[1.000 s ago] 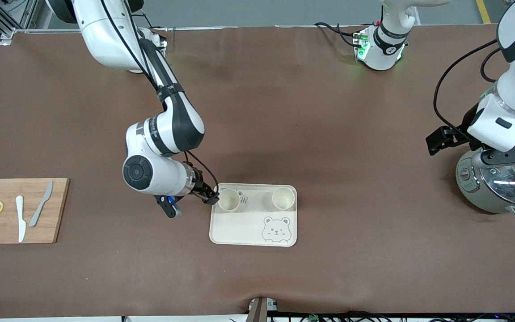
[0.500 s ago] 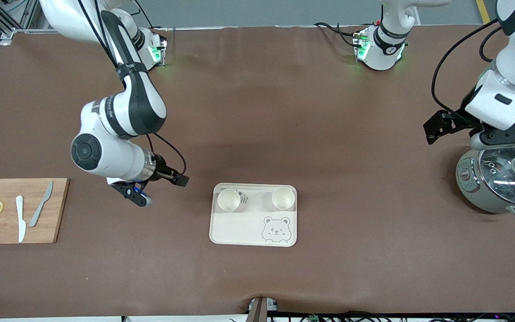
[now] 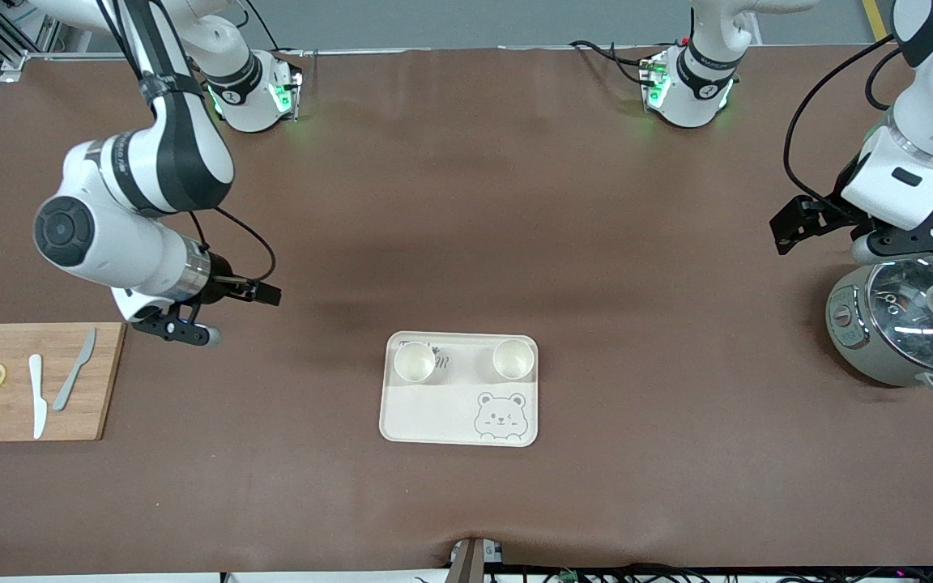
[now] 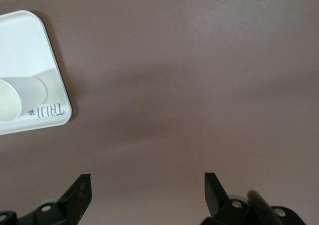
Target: Place white IKEA cup upright on tray with both arms
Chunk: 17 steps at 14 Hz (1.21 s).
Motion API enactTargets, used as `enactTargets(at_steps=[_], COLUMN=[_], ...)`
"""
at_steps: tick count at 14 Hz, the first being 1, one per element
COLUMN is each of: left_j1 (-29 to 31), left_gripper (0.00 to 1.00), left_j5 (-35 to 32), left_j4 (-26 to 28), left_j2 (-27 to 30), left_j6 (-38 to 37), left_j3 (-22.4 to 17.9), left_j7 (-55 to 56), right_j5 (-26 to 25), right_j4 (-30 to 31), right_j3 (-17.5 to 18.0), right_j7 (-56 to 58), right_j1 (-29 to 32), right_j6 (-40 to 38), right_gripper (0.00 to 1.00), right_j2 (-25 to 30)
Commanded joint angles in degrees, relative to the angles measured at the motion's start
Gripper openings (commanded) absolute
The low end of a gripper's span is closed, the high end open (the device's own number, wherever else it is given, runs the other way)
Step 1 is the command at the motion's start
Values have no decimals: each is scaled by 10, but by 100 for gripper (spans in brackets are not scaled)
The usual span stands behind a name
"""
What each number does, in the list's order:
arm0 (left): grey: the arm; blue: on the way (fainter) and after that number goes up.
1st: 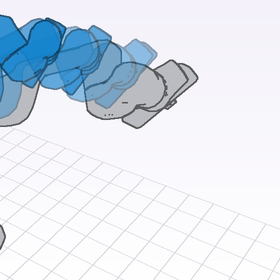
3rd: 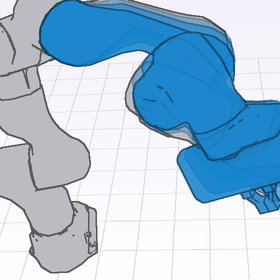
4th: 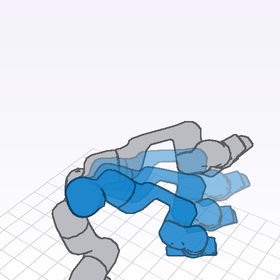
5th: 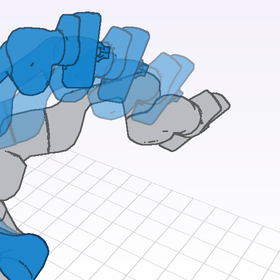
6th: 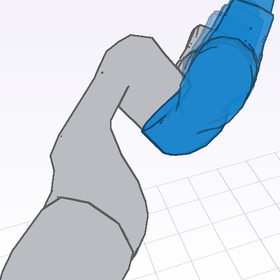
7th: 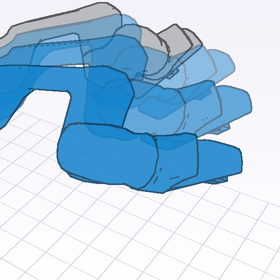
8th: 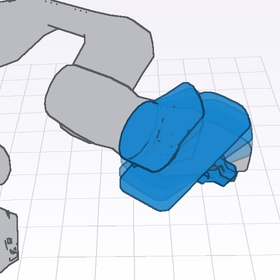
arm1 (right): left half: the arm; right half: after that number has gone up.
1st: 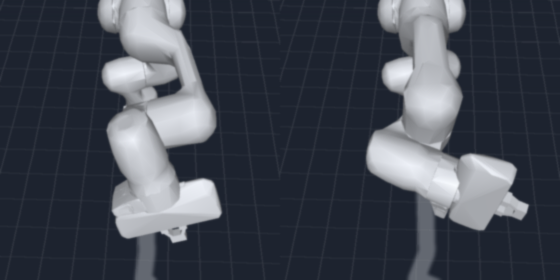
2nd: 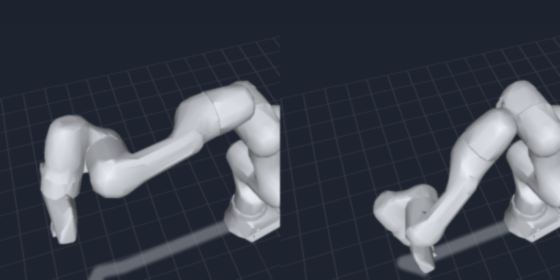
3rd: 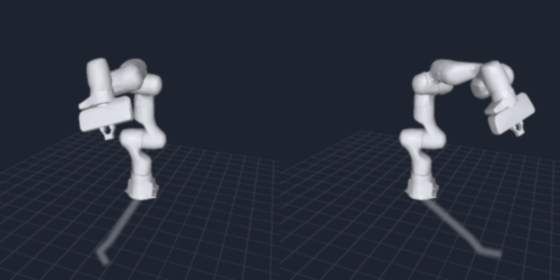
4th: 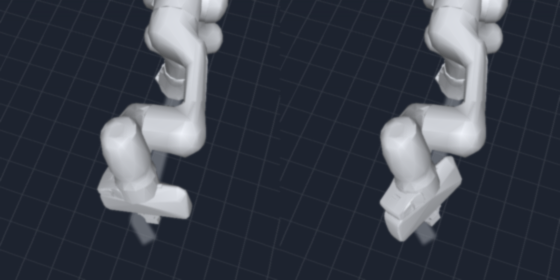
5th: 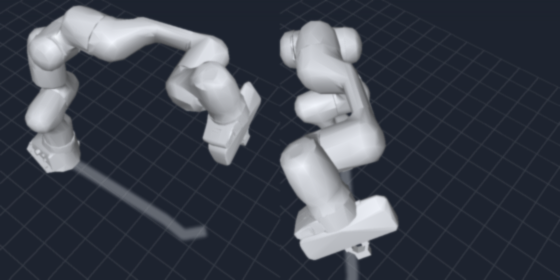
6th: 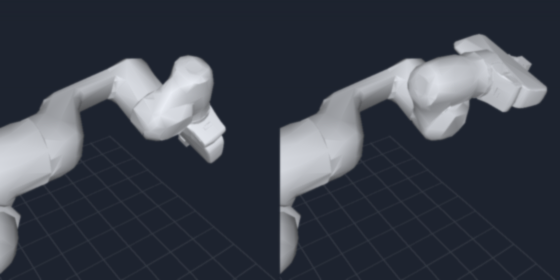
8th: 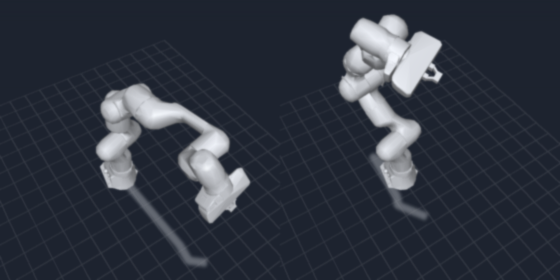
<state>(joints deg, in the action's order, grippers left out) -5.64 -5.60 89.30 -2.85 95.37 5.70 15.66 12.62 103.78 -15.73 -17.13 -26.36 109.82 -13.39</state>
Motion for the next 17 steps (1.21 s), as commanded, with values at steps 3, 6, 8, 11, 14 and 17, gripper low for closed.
enactTargets(at_steps=[3,6,8,11,14,17], left_j1=[-3,17,30,34,33,33], left_gripper=[100,100,100,100,100,100], left_j5=[0,11,18,19,19,19], left_j4=[17,22,23,23,26,25], left_j2=[19,18,19,21,31,38], left_j6=[20,25,25,23,20,18], left_j3=[-5,-6,-6,-4,0,0], left_j7=[-25,-59,-65,-66,-65,-65], right_j5=[-85,-117,-118,-132,-133,-157], right_j4=[56,74,77,72,26,-8], right_j3=[6,6,6,6,5,5], right_j7=[87,185,223,273,335,395], right_j1=[30,72,92,123,147,163], right_j6=[7,5,-13,-40,-94,-131], right_gripper=[100,100,100,100,100,100], right_j2=[67,100,115,135,141,145])
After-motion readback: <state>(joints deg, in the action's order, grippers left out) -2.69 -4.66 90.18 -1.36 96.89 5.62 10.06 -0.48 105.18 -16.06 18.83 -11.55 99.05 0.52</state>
